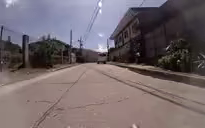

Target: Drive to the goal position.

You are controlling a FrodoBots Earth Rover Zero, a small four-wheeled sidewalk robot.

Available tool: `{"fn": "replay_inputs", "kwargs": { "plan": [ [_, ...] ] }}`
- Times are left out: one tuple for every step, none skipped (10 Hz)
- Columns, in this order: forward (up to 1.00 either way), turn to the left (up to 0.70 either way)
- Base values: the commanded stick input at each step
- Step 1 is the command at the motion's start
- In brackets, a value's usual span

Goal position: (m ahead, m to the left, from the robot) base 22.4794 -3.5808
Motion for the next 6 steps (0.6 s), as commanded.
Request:
{"fn": "replay_inputs", "kwargs": {
  "plan": [
    [1.0,0.0],
    [1.0,0.0],
    [1.0,0.0],
    [1.0,0.0],
    [1.0,0.0],
    [1.0,0.0]
  ]
}}
